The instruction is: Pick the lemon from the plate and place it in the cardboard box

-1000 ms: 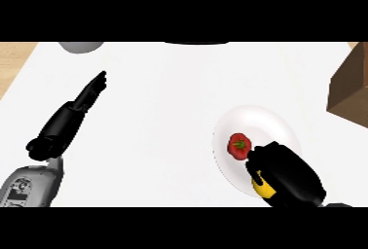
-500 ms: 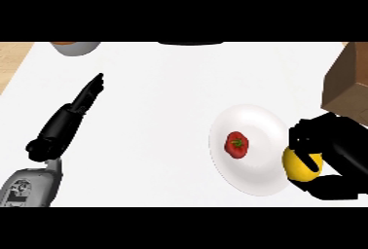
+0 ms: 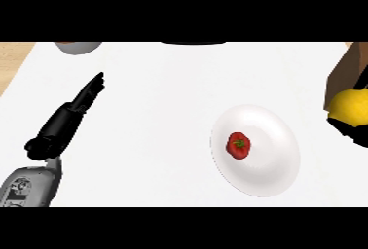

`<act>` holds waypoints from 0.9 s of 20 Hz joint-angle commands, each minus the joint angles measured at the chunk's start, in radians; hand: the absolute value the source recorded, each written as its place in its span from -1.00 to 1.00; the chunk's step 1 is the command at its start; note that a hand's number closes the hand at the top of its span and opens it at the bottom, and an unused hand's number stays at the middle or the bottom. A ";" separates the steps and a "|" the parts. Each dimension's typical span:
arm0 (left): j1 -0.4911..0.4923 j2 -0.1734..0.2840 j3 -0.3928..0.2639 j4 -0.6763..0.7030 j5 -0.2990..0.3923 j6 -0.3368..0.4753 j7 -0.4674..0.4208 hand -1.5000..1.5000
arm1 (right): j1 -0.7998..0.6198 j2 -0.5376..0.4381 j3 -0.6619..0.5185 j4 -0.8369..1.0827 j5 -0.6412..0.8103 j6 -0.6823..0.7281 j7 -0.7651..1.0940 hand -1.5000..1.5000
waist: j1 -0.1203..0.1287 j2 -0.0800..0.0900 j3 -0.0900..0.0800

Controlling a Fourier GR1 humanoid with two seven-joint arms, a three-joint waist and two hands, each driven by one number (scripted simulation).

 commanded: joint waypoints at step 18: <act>0.014 -0.024 -0.019 -0.014 -0.023 -0.025 -0.017 0.00 | -0.385 -0.294 0.049 1.030 0.249 0.139 -0.381 1.00 | 0.051 0.017 0.002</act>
